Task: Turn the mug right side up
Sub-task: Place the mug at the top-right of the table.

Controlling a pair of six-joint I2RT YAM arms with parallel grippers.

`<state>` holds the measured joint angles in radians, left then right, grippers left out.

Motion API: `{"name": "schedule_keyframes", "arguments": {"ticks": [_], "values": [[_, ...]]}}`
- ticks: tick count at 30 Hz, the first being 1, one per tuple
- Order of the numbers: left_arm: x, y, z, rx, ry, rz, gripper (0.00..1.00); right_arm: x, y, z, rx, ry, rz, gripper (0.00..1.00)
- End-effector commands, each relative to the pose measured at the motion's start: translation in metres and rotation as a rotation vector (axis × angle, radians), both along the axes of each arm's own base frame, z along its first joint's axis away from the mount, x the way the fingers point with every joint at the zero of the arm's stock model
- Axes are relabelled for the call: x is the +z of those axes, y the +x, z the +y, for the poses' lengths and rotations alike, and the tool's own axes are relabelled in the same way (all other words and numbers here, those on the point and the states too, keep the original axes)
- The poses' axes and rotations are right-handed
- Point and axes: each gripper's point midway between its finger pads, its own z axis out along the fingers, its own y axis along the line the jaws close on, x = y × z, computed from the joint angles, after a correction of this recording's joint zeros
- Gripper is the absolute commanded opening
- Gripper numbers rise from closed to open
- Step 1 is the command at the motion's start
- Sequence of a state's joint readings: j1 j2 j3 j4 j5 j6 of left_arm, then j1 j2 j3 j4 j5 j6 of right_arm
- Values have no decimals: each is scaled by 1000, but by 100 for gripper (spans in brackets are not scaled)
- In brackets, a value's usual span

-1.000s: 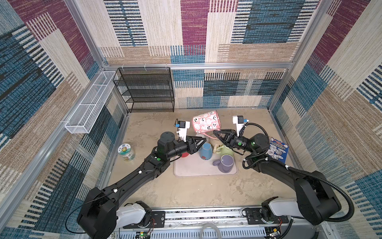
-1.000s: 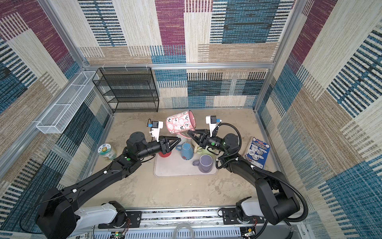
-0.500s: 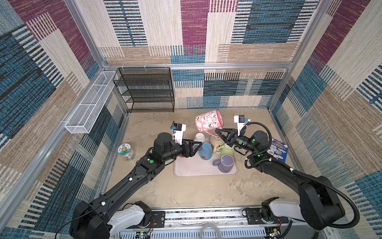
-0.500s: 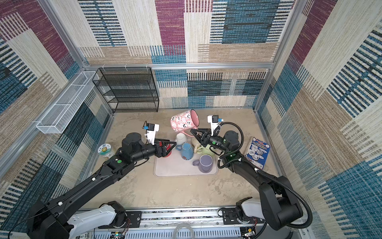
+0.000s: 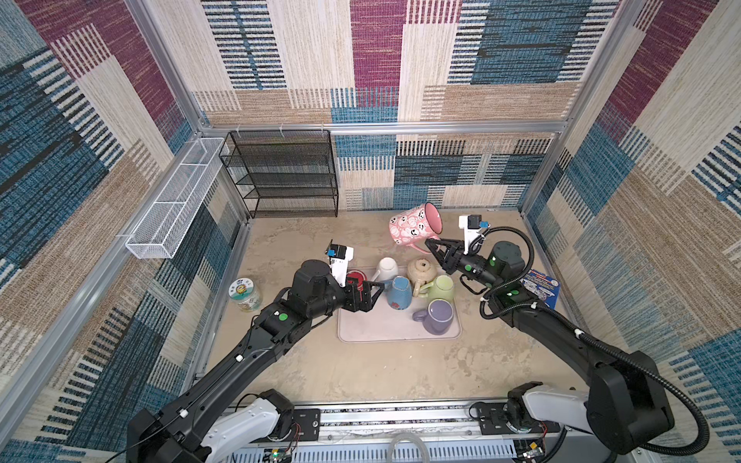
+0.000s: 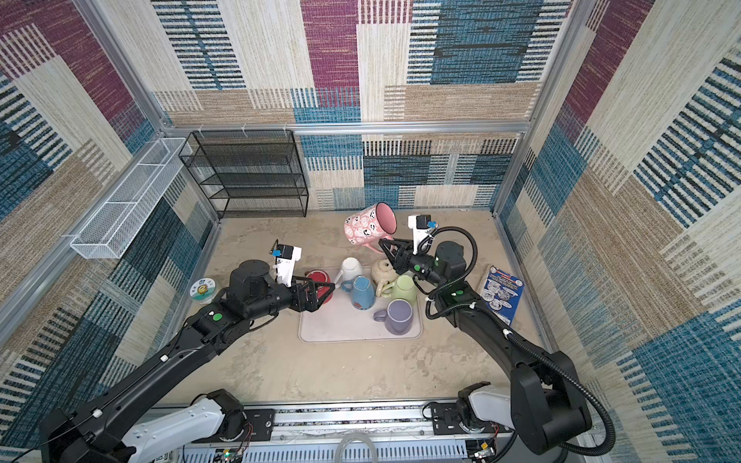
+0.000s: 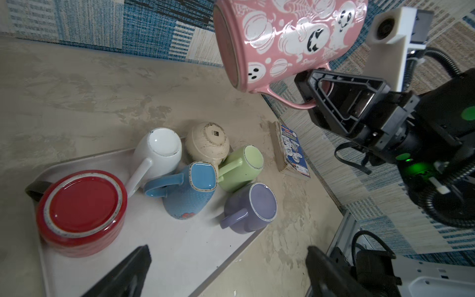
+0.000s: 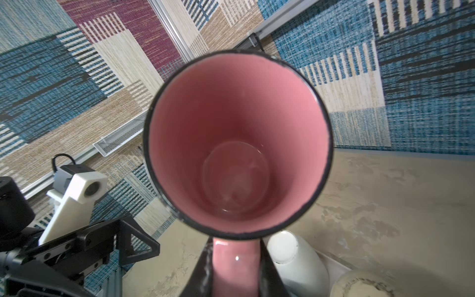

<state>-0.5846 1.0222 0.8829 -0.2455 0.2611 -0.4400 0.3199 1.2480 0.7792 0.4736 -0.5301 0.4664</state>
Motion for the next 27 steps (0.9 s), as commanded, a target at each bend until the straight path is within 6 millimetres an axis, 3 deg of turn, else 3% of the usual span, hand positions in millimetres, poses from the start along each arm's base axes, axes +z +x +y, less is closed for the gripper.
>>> {"name": "schedule_keyframes", "arguments": {"ticks": [1, 12, 27], "values": [[-9, -1, 14, 35, 90, 20, 99, 16, 14, -11, -86, -50, -75, 0], [-11, -1, 52, 147, 274, 41, 100, -15, 52, -65, -350, -193, 71, 0], [-9, 2, 76, 209, 397, -10, 99, -75, 97, -146, -666, -349, 255, 0]]}}
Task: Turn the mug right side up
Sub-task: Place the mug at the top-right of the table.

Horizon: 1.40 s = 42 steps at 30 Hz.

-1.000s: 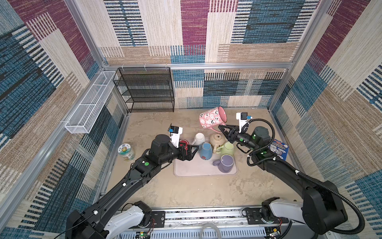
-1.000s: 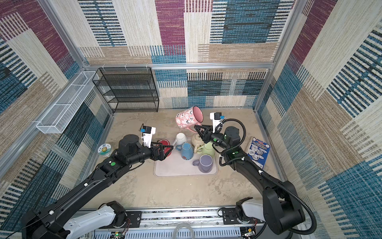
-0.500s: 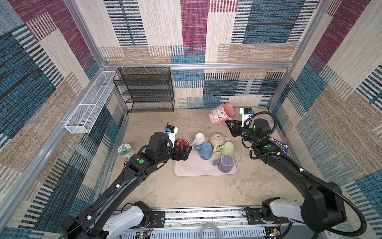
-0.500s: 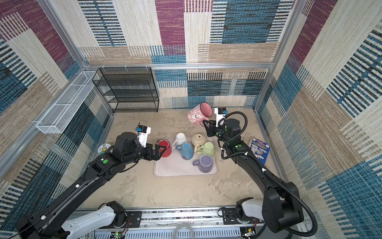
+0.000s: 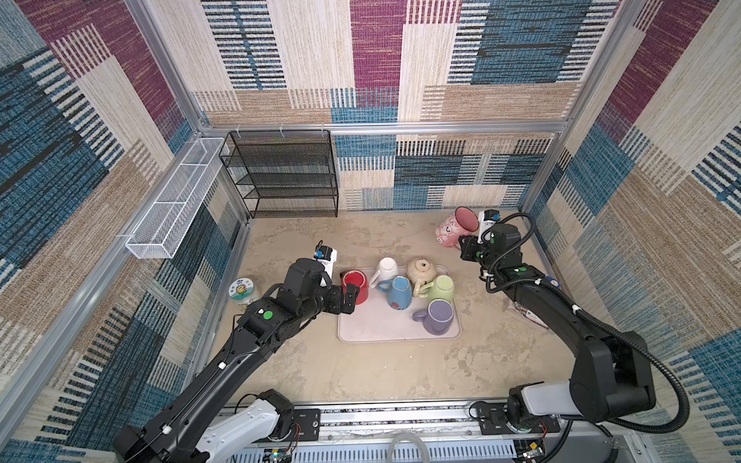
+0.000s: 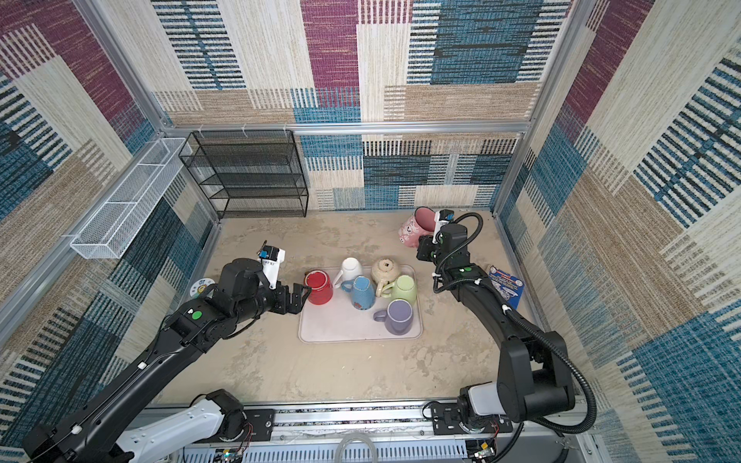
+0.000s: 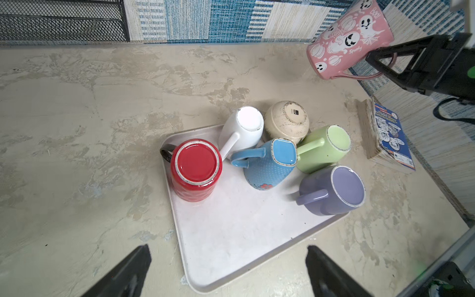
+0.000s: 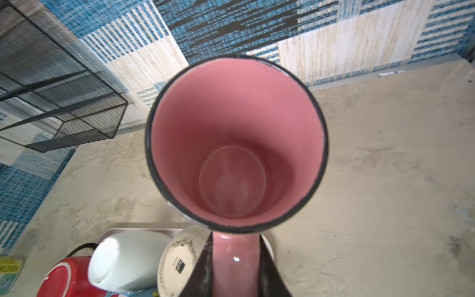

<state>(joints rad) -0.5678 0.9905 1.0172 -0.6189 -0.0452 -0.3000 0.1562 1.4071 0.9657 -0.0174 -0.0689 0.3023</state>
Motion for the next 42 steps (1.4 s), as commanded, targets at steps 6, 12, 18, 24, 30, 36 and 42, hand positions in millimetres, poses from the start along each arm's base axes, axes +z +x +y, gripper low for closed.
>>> {"name": "schedule_keyframes", "arguments": {"ticks": [6, 12, 18, 24, 30, 36, 42], "values": [[-12, 3, 5, -7, 97, 59, 99, 3, 36, -35, -129, -99, -59, 0], [-25, 5, 0, -42, 119, 97, 100, -7, 56, -54, -177, -166, -27, 0], [-35, 7, 4, -33, 153, 112, 99, -25, 74, -63, -192, -208, 22, 0], [-41, 9, 5, -35, 161, 126, 99, -46, 83, -75, -220, -219, 66, 0], [-48, 13, 5, -33, 161, 153, 99, -64, 87, -84, -240, -240, 100, 0], [-52, 16, 6, -26, 158, 169, 98, -77, 87, -93, -263, -294, 128, 0], [-56, 17, 5, -28, 153, 188, 98, -84, 87, -93, -262, -304, 141, 0]]}}
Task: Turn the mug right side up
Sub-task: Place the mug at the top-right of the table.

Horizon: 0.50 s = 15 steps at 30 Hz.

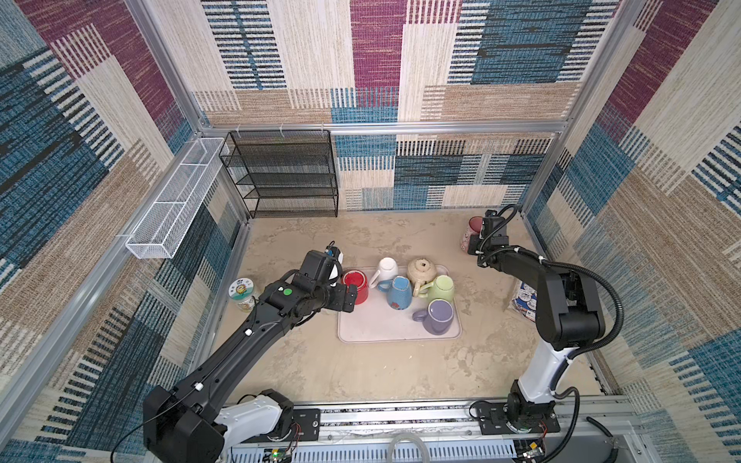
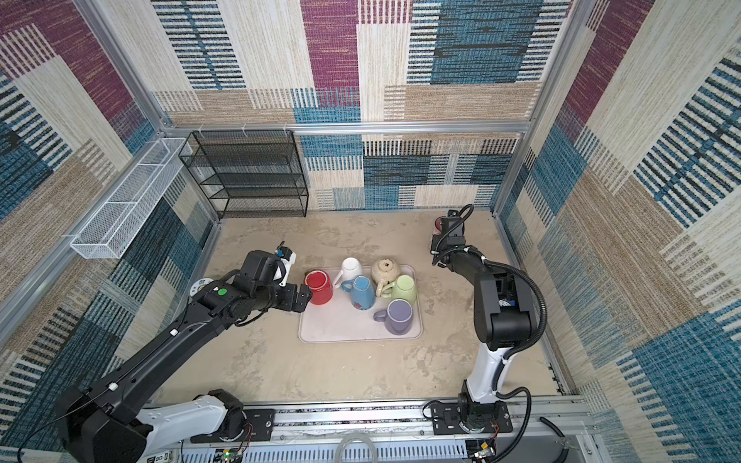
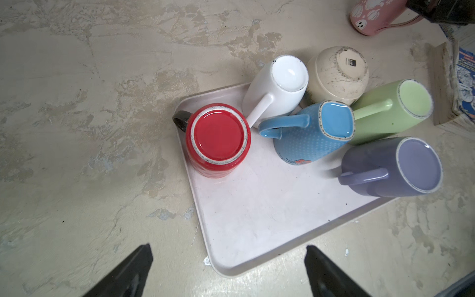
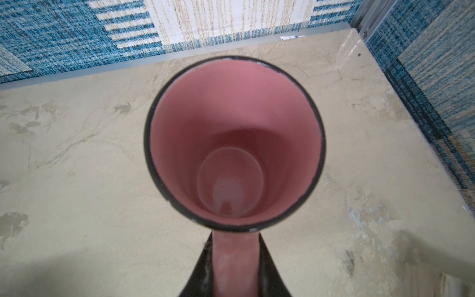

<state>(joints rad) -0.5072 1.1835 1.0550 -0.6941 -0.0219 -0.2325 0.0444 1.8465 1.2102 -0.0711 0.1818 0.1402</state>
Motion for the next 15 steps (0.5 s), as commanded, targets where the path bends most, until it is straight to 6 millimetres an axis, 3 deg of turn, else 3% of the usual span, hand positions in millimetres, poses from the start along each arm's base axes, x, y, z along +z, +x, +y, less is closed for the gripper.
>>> {"name": "schedule_keyframes", "arguments": {"ticks": [1, 7, 12, 15], "values": [[-1, 0, -2, -23, 4, 8, 98, 17, 14, -4, -18, -18, -84, 0], [-2, 0, -2, -23, 3, 17, 98, 20, 9, -4, -21, -16, -86, 17], [-3, -1, -4, -24, -6, 29, 98, 27, 3, -5, -30, -10, -97, 41], [-2, -1, -6, -31, -18, 35, 97, 32, 1, -5, -33, -5, -107, 48]]}}
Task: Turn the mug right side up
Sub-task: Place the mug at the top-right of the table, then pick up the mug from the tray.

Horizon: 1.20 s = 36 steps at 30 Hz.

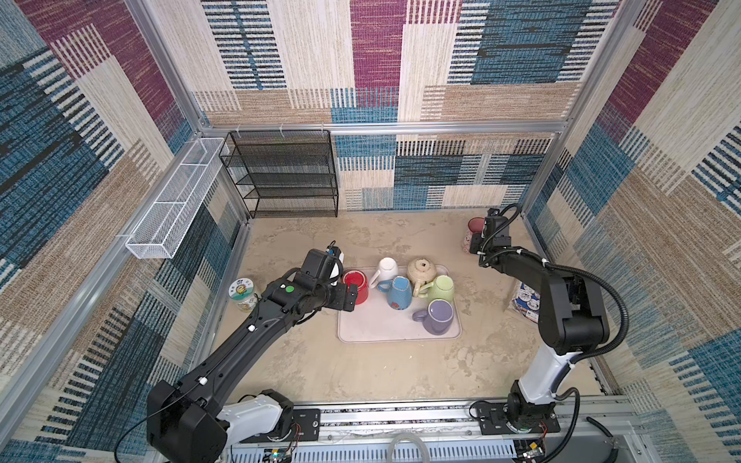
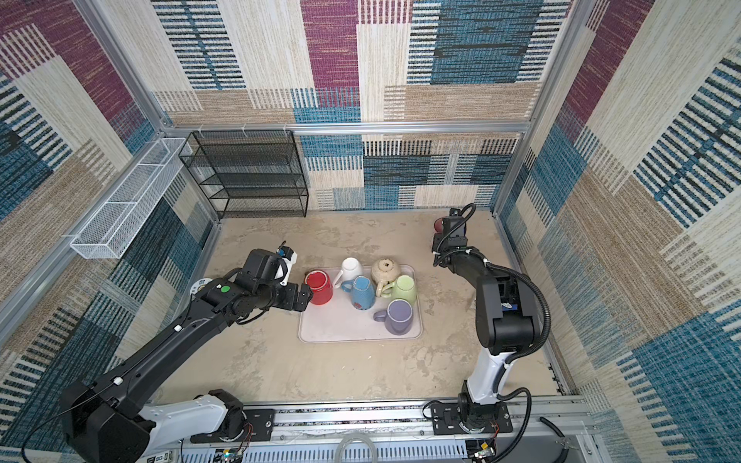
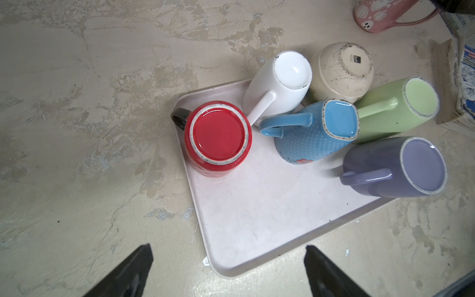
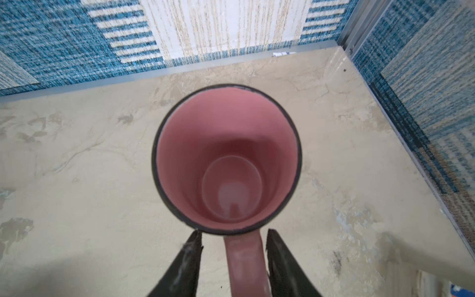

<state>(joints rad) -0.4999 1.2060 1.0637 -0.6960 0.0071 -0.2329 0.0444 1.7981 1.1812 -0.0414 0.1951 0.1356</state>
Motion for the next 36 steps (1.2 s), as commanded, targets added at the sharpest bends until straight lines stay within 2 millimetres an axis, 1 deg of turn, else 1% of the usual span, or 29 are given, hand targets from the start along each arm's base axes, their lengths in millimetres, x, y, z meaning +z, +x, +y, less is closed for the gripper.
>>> {"name": "schedule_keyframes", "arguments": {"ticks": [1, 3, 5, 8, 10, 12, 14, 16, 18, 19, 20, 21, 24, 28, 33, 36], "values": [[2, -3, -3, -23, -9, 11, 97, 17, 3, -3, -26, 7, -61, 49], [6, -4, -6, -37, -25, 10, 96, 20, 2, -2, -24, 11, -64, 51], [12, -8, -15, -79, -64, 11, 96, 25, -1, -2, -23, 18, -69, 53], [29, -13, -30, -164, -129, -14, 94, 35, -9, -1, -25, 31, -97, 55], [42, -15, -37, -209, -151, -55, 94, 43, -20, -1, -29, 48, -128, 56], [52, -16, -45, -256, -172, -90, 94, 55, -30, 1, -29, 80, -169, 58], [61, -20, -56, -327, -200, -104, 93, 70, -45, 4, -24, 120, -224, 58], [65, -26, -69, -410, -217, -106, 90, 87, -60, 9, -7, 166, -290, 58], [65, -31, -80, -482, -213, -111, 85, 104, -76, 21, 44, 238, -361, 57], [64, -34, -86, -514, -211, -110, 79, 112, -86, 27, 71, 277, -390, 57], [63, -36, -92, -547, -213, -104, 77, 117, -95, 33, 96, 315, -417, 57], [61, -38, -97, -570, -214, -97, 76, 124, -102, 39, 133, 342, -442, 58], [56, -41, -112, -637, -181, -100, 76, 133, -122, 54, 209, 411, -465, 58], [52, -45, -129, -716, -119, -128, 78, 134, -142, 74, 304, 500, -447, 59], [41, -46, -147, -800, -25, -145, 77, 136, -162, 85, 364, 549, -447, 61], [31, -50, -158, -863, 16, -143, 73, 127, -172, 89, 375, 592, -420, 64]]}}
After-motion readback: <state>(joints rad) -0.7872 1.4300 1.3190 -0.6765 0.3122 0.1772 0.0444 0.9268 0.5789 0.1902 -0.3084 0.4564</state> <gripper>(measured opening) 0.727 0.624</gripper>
